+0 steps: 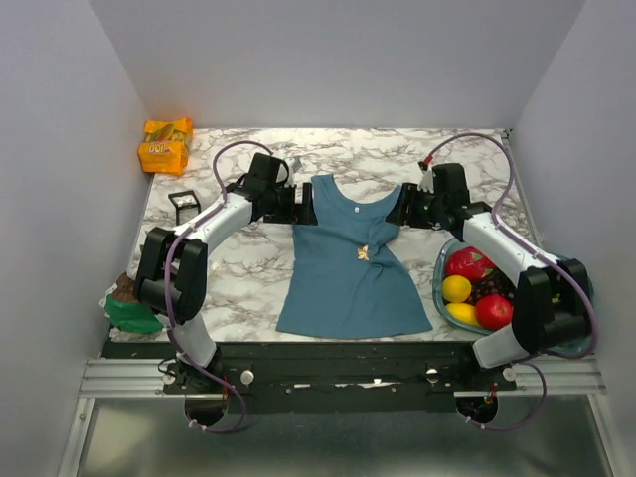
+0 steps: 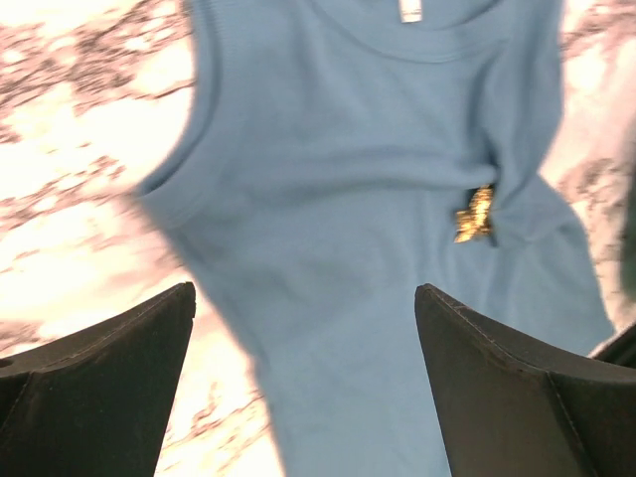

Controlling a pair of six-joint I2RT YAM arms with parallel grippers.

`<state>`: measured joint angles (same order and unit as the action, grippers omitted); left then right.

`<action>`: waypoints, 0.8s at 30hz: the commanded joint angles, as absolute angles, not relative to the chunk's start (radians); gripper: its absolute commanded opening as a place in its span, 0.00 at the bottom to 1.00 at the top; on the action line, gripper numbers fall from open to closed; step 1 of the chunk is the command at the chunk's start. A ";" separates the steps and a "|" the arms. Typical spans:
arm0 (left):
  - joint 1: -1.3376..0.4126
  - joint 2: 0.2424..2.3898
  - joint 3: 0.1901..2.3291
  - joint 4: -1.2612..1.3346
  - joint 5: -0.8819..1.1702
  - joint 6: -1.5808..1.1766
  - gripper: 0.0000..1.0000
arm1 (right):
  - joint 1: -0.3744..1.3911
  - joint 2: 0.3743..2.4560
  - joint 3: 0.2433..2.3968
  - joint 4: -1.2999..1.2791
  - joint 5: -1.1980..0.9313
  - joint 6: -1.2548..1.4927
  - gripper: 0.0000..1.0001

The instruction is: Pin the brooch onto the clothing

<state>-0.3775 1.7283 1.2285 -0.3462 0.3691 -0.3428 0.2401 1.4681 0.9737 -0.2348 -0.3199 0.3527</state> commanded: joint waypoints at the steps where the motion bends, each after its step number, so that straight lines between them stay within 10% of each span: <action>1: -0.351 1.802 1.275 -0.477 0.325 -0.265 0.99 | 0.233 1.571 1.077 -0.347 -0.201 0.311 0.58; 15: -0.327 1.940 1.319 -0.496 0.362 -0.212 0.94 | 0.232 1.865 1.206 -0.407 -0.106 0.322 0.56; 24: -0.318 2.011 1.319 -0.423 0.489 -0.247 0.50 | 0.232 1.930 1.285 -0.459 -0.158 0.316 0.52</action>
